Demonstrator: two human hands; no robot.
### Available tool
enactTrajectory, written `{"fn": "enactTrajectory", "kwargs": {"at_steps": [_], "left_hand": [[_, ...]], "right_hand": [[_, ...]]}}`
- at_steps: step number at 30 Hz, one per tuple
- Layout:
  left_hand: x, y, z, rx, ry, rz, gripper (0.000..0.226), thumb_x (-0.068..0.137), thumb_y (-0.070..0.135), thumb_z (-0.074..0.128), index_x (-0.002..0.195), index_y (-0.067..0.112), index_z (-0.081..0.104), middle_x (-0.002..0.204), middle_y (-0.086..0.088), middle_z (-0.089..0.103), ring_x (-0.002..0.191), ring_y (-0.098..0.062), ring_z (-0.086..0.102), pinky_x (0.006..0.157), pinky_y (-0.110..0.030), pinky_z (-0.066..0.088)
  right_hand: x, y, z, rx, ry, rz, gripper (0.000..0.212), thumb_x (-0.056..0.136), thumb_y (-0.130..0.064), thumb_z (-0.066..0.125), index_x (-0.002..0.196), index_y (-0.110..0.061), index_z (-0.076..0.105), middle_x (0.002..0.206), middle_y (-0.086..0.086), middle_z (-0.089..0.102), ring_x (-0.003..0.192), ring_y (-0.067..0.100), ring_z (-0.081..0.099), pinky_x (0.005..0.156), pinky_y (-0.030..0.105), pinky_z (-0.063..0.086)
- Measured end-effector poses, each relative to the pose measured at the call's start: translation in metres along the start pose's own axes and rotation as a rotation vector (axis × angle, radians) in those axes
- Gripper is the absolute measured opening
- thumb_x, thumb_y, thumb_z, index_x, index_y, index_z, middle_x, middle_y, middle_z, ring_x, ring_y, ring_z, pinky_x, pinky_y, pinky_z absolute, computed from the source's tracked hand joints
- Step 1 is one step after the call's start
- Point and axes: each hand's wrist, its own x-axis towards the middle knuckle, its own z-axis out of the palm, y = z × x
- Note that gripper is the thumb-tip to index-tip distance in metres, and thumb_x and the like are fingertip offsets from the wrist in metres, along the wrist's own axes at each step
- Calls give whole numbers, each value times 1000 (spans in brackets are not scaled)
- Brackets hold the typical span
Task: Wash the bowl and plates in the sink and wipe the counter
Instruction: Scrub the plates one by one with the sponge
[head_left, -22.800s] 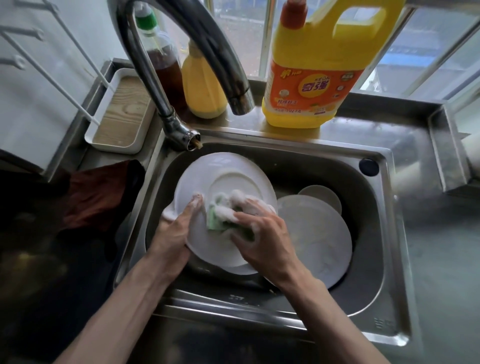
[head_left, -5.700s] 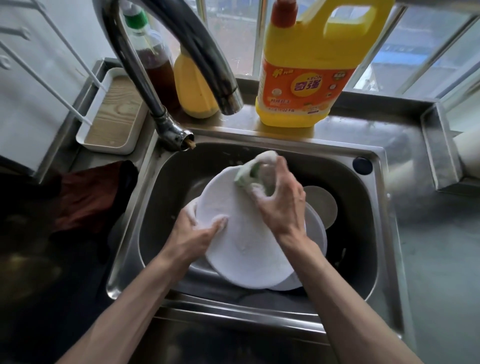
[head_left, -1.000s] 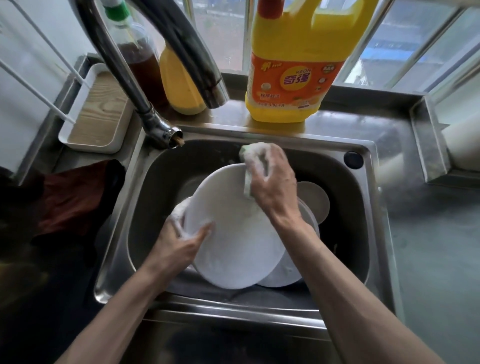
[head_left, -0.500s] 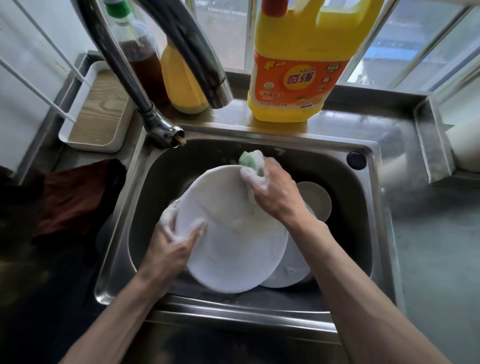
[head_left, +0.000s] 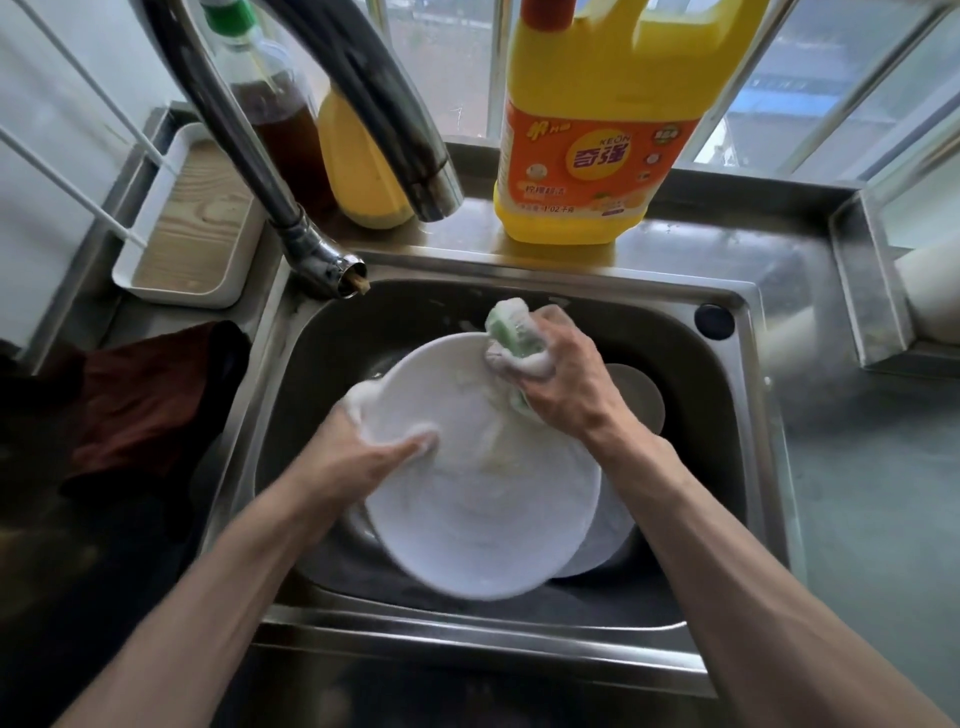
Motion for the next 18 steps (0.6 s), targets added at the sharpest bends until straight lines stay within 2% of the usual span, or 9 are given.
{"fn": "enactTrajectory", "kwargs": {"at_steps": [3, 5, 7, 10, 12, 14, 16, 18], "left_hand": [[19, 20, 2, 29, -135, 39, 26, 90, 6, 76, 115, 15, 73, 101, -8, 79, 92, -20, 76, 71, -27, 60], [23, 19, 5, 54, -101, 60, 21, 93, 11, 75, 112, 17, 75, 99, -9, 79, 90, -22, 76, 72, -31, 60], [22, 10, 4, 75, 12, 80, 17, 92, 17, 77, 109, 19, 76, 97, -9, 78, 90, -24, 76, 71, -33, 60], [13, -4, 2, -31, 252, 79, 15, 90, 23, 79, 104, 19, 75, 96, -7, 77, 88, -24, 76, 67, -33, 61], [7, -8, 6, -100, 438, 73, 12, 89, 23, 80, 98, 18, 74, 91, -5, 77, 83, -22, 76, 62, -28, 59], [-1, -11, 16, -197, 520, 56, 11, 90, 23, 80, 96, 19, 72, 92, -4, 77, 84, -24, 76, 64, -32, 60], [-10, -14, 25, -257, 494, 6, 11, 91, 23, 78, 99, 24, 70, 95, -4, 76, 87, -23, 75, 68, -35, 60], [-14, -12, 26, -259, 344, -60, 21, 90, 18, 78, 106, 25, 67, 100, -5, 75, 91, -22, 75, 72, -38, 61]], "right_hand": [[-1, -9, 5, -82, -95, -68, 36, 95, -52, 69, 103, -18, 61, 104, -1, 59, 90, 20, 62, 78, 37, 51], [2, -9, 8, -125, -95, -53, 43, 96, -59, 62, 107, -17, 64, 103, -3, 59, 91, 21, 63, 79, 40, 52], [5, -5, 5, -148, -64, 38, 44, 97, -62, 57, 104, -19, 62, 101, -1, 62, 93, 26, 64, 81, 43, 52], [3, 10, 0, -96, -29, 174, 41, 100, -58, 55, 106, -20, 66, 106, 7, 68, 102, 33, 65, 89, 47, 52], [-4, 18, -1, -69, -43, 231, 37, 102, -57, 52, 110, -23, 67, 106, 6, 71, 102, 33, 66, 89, 45, 53], [-7, 20, 0, -61, -45, 250, 31, 102, -54, 52, 107, -27, 66, 100, 3, 72, 99, 31, 68, 86, 42, 53], [-3, 17, -3, -63, 4, 228, 30, 100, -54, 56, 96, -26, 63, 95, 4, 71, 94, 32, 68, 84, 45, 54], [1, 13, -9, -89, 36, 161, 29, 99, -52, 61, 99, -23, 65, 100, 6, 68, 94, 32, 66, 85, 46, 53]]}}
